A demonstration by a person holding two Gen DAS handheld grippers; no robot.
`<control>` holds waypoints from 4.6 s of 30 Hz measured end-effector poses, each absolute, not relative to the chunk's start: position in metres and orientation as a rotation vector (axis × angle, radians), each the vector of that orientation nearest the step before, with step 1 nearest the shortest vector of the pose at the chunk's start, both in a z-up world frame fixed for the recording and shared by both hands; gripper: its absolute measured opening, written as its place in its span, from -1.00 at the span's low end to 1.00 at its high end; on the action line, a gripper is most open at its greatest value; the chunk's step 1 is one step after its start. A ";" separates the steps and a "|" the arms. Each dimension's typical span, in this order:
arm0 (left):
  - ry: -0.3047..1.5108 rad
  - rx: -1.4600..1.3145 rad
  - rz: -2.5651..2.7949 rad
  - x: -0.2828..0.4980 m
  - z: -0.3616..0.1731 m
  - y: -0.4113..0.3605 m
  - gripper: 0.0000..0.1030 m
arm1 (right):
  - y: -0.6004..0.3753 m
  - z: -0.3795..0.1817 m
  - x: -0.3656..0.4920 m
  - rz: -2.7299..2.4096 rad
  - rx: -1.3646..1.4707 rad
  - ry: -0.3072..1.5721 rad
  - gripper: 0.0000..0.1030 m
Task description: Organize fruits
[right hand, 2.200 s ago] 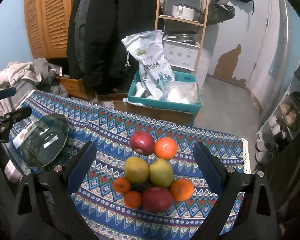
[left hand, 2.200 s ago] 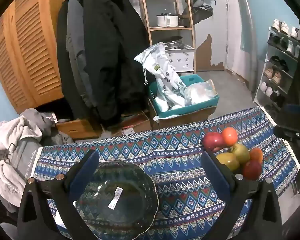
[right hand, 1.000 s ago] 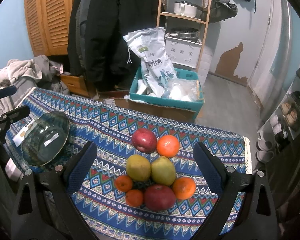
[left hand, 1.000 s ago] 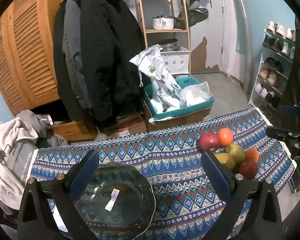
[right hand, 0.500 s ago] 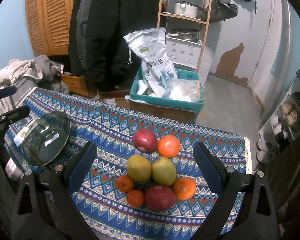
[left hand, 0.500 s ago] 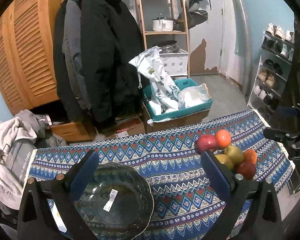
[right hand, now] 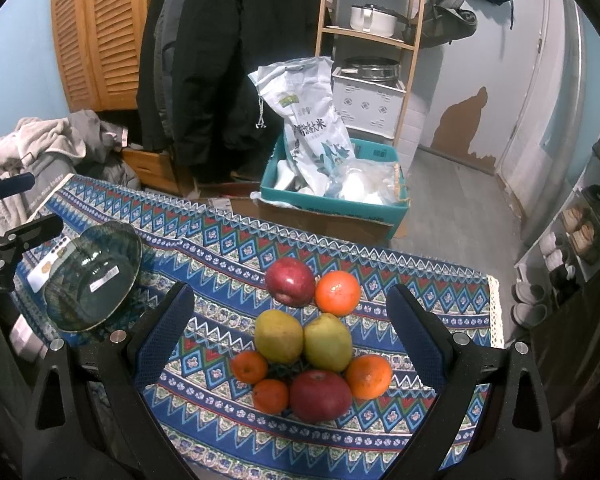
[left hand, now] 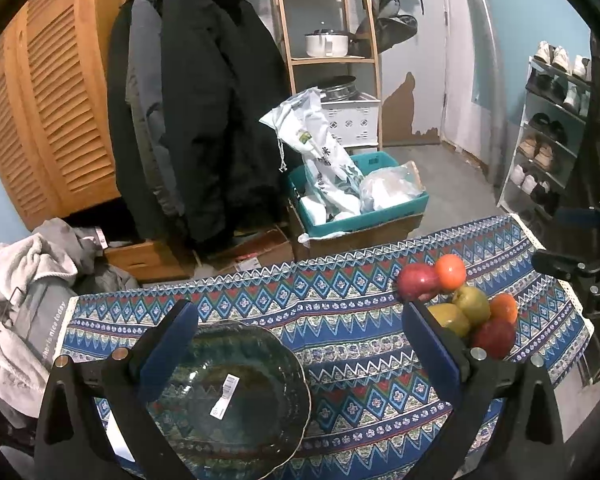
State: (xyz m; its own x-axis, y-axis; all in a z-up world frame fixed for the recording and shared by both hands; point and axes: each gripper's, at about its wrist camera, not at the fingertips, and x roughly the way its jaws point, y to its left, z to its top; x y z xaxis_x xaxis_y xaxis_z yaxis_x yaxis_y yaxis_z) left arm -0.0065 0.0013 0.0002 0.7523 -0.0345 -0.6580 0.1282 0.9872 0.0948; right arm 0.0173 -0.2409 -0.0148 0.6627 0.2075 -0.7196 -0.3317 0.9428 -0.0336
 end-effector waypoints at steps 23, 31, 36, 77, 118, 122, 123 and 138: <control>0.677 0.179 -0.129 -0.019 0.003 -0.016 1.00 | -0.244 -0.012 0.015 0.277 -0.176 0.795 0.87; 0.711 0.150 -0.164 -0.015 -0.002 -0.012 1.00 | -0.246 -0.014 0.015 0.274 -0.182 0.801 0.87; 0.726 0.138 -0.179 -0.014 -0.006 -0.012 1.00 | -0.251 -0.017 0.017 0.255 -0.172 0.815 0.87; 0.938 0.262 -0.371 0.071 -0.099 -0.111 0.99 | -0.336 -0.149 0.077 0.114 -0.171 1.207 0.78; 1.165 0.251 -0.513 0.108 -0.202 -0.189 0.99 | -0.348 -0.221 0.103 0.206 0.077 1.422 0.42; 1.182 0.270 -0.522 0.110 -0.212 -0.191 0.99 | -0.356 -0.232 0.106 0.207 0.155 1.430 0.55; 1.184 0.272 -0.522 0.111 -0.214 -0.192 0.99 | -0.362 -0.235 0.105 0.213 0.193 1.436 0.55; 1.184 0.263 -0.594 0.110 -0.223 -0.197 0.70 | -0.377 -0.229 0.092 0.209 0.174 1.398 0.26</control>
State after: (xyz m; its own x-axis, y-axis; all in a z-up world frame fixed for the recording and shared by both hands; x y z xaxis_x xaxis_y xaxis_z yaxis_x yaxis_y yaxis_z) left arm 0.1104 -0.1967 -0.2232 0.2480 -0.2958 -0.9225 0.5623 0.8194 -0.1116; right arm 0.0920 -0.3774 -0.2286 0.1585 0.2472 -0.9559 -0.0425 0.9690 0.2436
